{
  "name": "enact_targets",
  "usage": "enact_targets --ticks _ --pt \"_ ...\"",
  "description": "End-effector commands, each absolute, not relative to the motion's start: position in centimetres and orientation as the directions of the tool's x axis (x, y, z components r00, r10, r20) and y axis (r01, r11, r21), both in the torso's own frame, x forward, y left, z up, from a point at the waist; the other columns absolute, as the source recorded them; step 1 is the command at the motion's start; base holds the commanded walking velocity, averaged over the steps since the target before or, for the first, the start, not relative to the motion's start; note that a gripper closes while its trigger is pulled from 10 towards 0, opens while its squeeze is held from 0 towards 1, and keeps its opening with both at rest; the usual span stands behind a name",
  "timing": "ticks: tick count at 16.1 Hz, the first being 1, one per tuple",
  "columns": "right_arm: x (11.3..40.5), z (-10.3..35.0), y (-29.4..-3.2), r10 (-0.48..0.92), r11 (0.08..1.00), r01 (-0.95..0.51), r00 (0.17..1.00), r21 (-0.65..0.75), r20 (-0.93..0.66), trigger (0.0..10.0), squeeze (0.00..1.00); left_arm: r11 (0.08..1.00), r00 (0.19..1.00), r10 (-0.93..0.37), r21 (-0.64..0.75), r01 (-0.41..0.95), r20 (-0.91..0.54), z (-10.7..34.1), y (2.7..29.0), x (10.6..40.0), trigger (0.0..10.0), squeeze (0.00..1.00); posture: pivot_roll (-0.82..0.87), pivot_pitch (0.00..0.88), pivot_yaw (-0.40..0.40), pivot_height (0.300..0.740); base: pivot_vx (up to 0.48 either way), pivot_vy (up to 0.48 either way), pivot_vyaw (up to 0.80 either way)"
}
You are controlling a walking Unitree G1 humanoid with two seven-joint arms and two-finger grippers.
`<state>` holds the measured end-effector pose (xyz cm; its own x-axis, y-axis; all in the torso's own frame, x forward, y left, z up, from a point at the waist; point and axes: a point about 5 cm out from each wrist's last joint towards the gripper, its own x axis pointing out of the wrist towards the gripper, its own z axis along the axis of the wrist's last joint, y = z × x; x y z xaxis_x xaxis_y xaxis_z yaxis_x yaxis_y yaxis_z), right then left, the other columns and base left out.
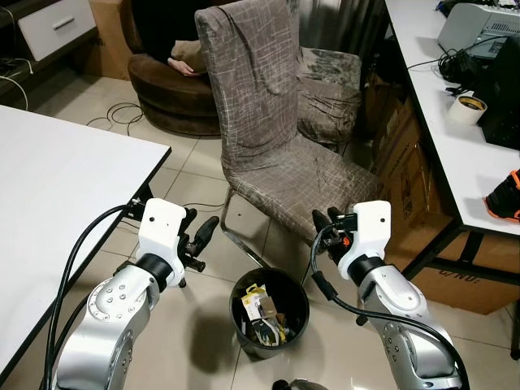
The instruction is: Picking trash to rubbish bin
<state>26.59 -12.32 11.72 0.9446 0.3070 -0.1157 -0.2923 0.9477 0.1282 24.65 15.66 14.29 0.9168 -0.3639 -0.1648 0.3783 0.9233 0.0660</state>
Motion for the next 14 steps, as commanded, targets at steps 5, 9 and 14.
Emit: enact_targets --ticks 5,9,14 --pt "26.37 12.09 -12.42 0.305 0.949 -0.290 0.945 0.128 -0.119 10.0 0.00 0.919 0.914 -0.371 0.076 0.387 -0.163 14.32 15.54 24.89 10.0 0.00 -0.03 0.024 -0.046 0.740 -0.305 0.000 0.00" --pt "26.26 12.04 -12.31 0.321 0.943 -0.306 0.940 0.130 -0.118 10.0 0.00 0.921 0.916 -0.366 0.078 0.382 -0.164 14.30 15.66 24.81 10.0 0.00 -0.03 0.027 -0.052 0.740 -0.303 0.000 0.00" --pt "26.10 11.90 -11.98 0.331 0.940 -0.317 0.935 0.124 -0.124 10.0 0.00 0.921 0.917 -0.362 0.085 0.379 -0.170 14.24 15.88 24.54 10.0 0.00 -0.02 0.029 -0.054 0.740 -0.302 0.000 0.00"
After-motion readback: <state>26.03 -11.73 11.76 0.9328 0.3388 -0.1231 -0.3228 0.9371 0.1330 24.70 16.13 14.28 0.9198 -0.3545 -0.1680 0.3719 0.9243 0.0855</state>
